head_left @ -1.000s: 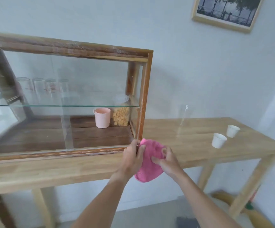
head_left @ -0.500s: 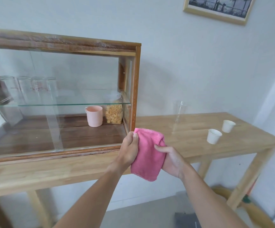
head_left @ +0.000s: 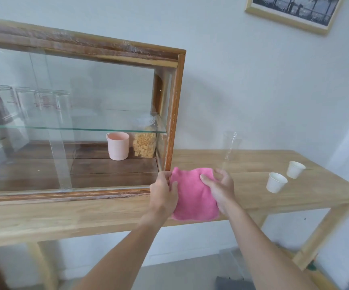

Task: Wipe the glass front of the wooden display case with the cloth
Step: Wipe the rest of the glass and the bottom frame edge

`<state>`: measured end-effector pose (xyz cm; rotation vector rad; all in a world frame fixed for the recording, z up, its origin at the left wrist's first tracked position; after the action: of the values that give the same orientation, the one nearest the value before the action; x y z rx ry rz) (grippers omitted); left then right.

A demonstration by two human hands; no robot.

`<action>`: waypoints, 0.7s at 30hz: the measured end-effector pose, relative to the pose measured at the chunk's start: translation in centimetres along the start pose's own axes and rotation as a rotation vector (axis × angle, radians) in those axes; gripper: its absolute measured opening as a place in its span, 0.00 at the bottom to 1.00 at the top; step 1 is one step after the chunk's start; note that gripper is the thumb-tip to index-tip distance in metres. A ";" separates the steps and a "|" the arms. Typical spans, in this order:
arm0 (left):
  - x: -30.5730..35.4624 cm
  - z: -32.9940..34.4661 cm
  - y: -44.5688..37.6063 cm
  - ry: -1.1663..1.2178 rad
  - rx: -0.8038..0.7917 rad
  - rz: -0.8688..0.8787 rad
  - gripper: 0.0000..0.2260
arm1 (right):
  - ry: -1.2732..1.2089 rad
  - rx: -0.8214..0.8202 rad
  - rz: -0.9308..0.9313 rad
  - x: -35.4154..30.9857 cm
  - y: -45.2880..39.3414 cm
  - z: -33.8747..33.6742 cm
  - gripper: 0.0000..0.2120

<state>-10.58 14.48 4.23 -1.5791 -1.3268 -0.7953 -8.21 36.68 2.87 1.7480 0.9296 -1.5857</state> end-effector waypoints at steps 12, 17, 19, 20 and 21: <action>-2.2 5.4 4.9 -0.902 -0.183 0.346 0.26 | 1.176 -0.307 -0.391 4.4 2.6 4.5 0.28; -3.2 5.6 4.0 -0.929 -0.296 0.334 0.23 | 1.256 -0.383 -0.370 3.6 2.4 4.6 0.29; -2.7 3.6 3.7 -0.853 -0.235 0.400 0.19 | 1.224 -0.301 -0.425 2.6 3.2 4.8 0.26; -2.8 2.2 3.8 -0.797 -0.204 0.417 0.17 | 1.181 -0.255 -0.465 2.0 4.1 5.1 0.23; -3.1 0.5 3.9 -0.752 -0.159 0.426 0.16 | 1.137 -0.222 -0.522 1.6 5.3 5.9 0.20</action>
<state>-7.55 13.65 0.34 -2.3134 -1.3554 -0.0202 -7.19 28.97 0.49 2.3284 2.1110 -0.5334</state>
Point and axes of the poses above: each hand's wrist, its own y-axis away from the middle knuckle, its own z-axis out of the palm, x = y × z, the point moved 9 cm from there along -y, towards the middle knuckle, and after that the axes turned 1 degree about x, right-handed, at the moved point
